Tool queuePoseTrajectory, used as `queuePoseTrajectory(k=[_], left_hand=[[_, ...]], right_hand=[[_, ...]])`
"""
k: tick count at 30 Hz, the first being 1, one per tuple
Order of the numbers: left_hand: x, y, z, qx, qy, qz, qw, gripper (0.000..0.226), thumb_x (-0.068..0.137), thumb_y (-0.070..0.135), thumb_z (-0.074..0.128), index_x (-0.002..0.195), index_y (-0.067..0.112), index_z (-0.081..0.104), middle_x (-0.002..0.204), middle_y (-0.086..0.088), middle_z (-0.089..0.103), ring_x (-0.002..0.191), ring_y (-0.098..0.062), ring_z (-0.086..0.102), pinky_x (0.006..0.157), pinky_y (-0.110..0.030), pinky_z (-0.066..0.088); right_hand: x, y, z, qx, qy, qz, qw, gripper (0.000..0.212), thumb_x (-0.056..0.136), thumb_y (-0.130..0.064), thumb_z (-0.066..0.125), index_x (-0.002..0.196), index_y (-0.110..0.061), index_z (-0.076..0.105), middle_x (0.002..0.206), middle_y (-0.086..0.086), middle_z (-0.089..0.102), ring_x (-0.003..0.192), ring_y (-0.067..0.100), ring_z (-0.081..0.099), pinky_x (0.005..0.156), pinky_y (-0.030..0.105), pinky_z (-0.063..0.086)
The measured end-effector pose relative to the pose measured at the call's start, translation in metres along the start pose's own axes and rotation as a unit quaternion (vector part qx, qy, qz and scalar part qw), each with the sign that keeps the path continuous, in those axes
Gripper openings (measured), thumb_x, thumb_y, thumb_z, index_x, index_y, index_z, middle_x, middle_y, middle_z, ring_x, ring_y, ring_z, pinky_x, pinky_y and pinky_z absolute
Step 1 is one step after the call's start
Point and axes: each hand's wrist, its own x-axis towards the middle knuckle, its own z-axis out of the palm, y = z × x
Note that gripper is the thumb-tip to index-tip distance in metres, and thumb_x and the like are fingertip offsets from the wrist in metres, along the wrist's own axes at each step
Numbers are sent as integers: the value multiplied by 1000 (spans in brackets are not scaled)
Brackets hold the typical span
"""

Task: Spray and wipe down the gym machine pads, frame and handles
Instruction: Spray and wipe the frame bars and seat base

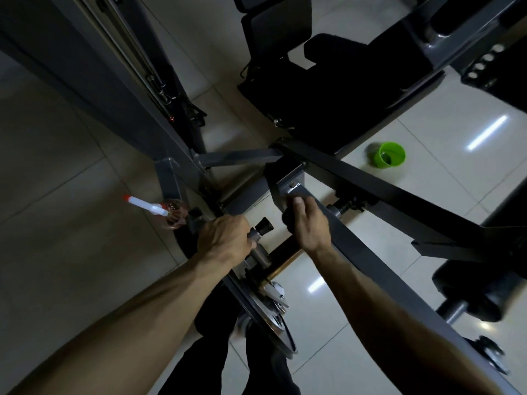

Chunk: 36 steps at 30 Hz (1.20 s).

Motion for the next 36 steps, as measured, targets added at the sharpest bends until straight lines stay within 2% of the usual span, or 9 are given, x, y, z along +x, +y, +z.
queuePoseTrajectory(k=[5, 9, 13, 18, 21, 23, 26, 31, 36], left_hand=[[-3, 2, -3, 4, 1, 3, 1000, 25, 92, 49, 69, 94, 24, 71, 83, 3, 64, 81, -20, 59, 64, -32, 37], [0, 2, -3, 5, -8, 2, 1000, 21, 92, 46, 71, 95, 25, 73, 78, 5, 60, 77, -18, 56, 62, -32, 37], [0, 3, -4, 8, -6, 2, 1000, 21, 94, 45, 69, 98, 25, 73, 87, 2, 65, 94, -23, 66, 69, -32, 42], [0, 5, -2, 17, -7, -1, 1000, 24, 92, 48, 69, 94, 24, 70, 94, -1, 69, 98, -24, 67, 71, -34, 43], [-2, 5, -5, 11, -10, 2, 1000, 22, 92, 47, 70, 90, 24, 71, 83, 2, 63, 92, -22, 65, 69, -33, 41], [-2, 4, -5, 16, -9, 4, 1000, 24, 92, 46, 70, 85, 23, 70, 77, 3, 58, 90, -24, 66, 68, -32, 39], [0, 3, -2, 14, -9, 8, 1000, 23, 92, 44, 70, 79, 27, 62, 74, 6, 52, 92, -23, 67, 68, -32, 38], [4, 0, 1, 22, 7, 16, 1000, 27, 91, 47, 70, 84, 21, 69, 91, -3, 71, 97, -26, 68, 71, -31, 40], [5, -1, 4, 0, 5, 10, 1000, 23, 91, 46, 72, 92, 24, 73, 89, 0, 69, 96, -24, 68, 72, -31, 42]], right_hand=[[17, -55, 8, -31, -231, 199, 952, 55, 109, -51, 39, 114, -5, 69, 98, 13, 76, 77, 26, 76, 60, 33, 61], [23, -50, 36, -435, -250, -54, 863, 31, 107, -39, 50, 125, -17, 60, 98, 3, 63, 82, 20, 68, 74, 38, 63], [5, -11, 41, -239, -94, -134, 957, 38, 108, -59, 30, 105, -29, 54, 83, -5, 64, 68, 13, 64, 64, 41, 59], [-19, 23, 24, -168, -172, -244, 939, 42, 109, -52, 31, 148, -38, 38, 126, 3, 52, 100, 17, 57, 82, 32, 55], [-31, 14, 26, -43, -97, -145, 984, 40, 109, -56, 30, 142, -40, 45, 128, 0, 59, 110, 16, 61, 90, 39, 57], [-10, -12, 35, 2, -68, 43, 997, 54, 101, -71, 31, 131, -31, 54, 114, 1, 67, 101, 19, 66, 88, 46, 58], [12, -32, 52, -139, -172, 136, 966, 56, 99, -70, 40, 111, -23, 67, 101, 4, 72, 84, 18, 67, 76, 40, 58], [-9, -7, 47, -260, -57, -142, 953, 35, 108, -55, 30, 116, -29, 53, 89, -2, 63, 75, 20, 62, 71, 42, 55], [-27, 20, 17, -237, -131, -252, 929, 51, 108, -55, 27, 153, -33, 37, 123, 5, 53, 94, 20, 61, 75, 38, 56]])
